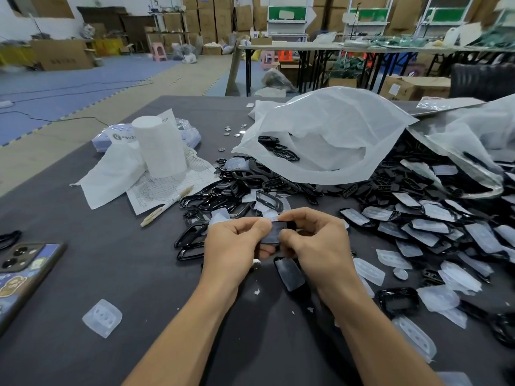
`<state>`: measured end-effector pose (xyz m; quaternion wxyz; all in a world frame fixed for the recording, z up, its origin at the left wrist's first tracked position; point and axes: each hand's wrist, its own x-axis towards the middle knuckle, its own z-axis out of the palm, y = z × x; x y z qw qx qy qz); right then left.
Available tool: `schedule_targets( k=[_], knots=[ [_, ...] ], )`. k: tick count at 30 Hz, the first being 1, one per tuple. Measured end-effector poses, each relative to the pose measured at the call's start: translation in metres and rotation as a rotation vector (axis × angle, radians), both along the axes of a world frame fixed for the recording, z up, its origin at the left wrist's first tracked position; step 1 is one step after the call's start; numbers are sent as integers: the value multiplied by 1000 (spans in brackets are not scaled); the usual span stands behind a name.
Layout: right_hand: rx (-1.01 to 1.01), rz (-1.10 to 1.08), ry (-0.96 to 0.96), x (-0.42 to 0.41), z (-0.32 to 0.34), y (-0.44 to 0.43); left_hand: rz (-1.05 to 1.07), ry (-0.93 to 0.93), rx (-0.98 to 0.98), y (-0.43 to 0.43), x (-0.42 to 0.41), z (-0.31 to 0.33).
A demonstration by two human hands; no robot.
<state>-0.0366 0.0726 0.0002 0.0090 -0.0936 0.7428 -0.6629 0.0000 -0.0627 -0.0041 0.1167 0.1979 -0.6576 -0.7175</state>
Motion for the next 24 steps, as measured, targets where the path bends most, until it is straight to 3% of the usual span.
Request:
schedule_targets(
  k=[7, 13, 16, 20, 24],
  knots=[
    [-110, -12, -92, -1, 3, 1, -72, -21, 39, -3, 0, 3],
    [328, -16, 216, 7, 7, 5, 21, -23, 39, -5, 0, 2],
    [430, -1, 342, 8, 10, 6, 18, -24, 49, -5, 0, 3],
    [490, -16, 320, 3, 13, 13, 3, 25, -32, -3, 2, 4],
    [588, -89, 211, -15, 26, 44, 76, 93, -254, -2, 8, 6]
  ],
)
